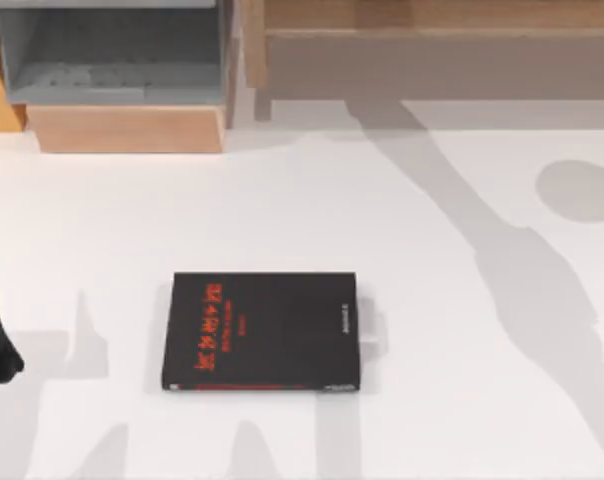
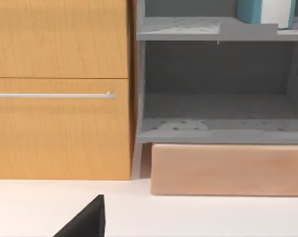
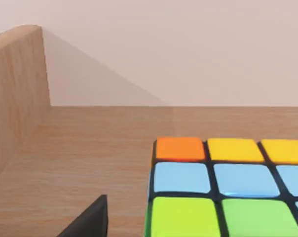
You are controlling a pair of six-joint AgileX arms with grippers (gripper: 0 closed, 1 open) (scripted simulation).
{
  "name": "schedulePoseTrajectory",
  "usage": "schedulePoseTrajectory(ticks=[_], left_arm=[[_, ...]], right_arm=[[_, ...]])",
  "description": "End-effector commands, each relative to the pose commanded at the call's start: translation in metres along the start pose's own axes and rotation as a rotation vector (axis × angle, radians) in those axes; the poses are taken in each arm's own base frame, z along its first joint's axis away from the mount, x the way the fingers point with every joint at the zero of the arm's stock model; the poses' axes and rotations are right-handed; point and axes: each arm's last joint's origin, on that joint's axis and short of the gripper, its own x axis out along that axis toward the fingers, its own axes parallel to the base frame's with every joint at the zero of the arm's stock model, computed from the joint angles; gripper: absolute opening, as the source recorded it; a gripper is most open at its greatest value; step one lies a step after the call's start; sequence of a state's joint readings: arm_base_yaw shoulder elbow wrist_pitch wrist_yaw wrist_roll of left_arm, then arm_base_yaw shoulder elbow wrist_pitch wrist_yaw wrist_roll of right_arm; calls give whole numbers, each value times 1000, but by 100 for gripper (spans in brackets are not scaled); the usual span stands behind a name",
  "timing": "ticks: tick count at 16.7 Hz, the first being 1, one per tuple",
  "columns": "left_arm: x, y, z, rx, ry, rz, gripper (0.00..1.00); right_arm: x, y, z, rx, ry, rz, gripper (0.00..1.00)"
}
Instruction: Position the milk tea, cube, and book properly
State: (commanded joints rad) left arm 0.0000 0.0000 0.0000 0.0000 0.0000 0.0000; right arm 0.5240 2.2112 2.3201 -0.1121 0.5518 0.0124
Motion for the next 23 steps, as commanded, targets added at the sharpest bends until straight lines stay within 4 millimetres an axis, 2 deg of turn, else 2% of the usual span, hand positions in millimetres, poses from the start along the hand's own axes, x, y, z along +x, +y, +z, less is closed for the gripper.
schedulePoseTrajectory(ticks=[6,11,13,16,18,21,23], left_arm=[[0,0,0,0,0,0,100],[0,0,0,0,0,0,100],[0,0,0,0,0,0,100],[0,0,0,0,0,0,100],[0,0,0,0,0,0,100],[0,0,0,0,0,0,100],[0,0,0,0,0,0,100]], right_arm=[[-21,0,-2,-1,2,0,100],[-19,-1,-3,-3,4,-4,100],[-23,-8,1,-3,4,-4,100],[-40,-36,15,-5,4,-4,100],[-62,-64,25,-6,3,-4,100],[-112,-115,33,-8,2,-4,100],[-156,-150,25,-10,6,-5,100]])
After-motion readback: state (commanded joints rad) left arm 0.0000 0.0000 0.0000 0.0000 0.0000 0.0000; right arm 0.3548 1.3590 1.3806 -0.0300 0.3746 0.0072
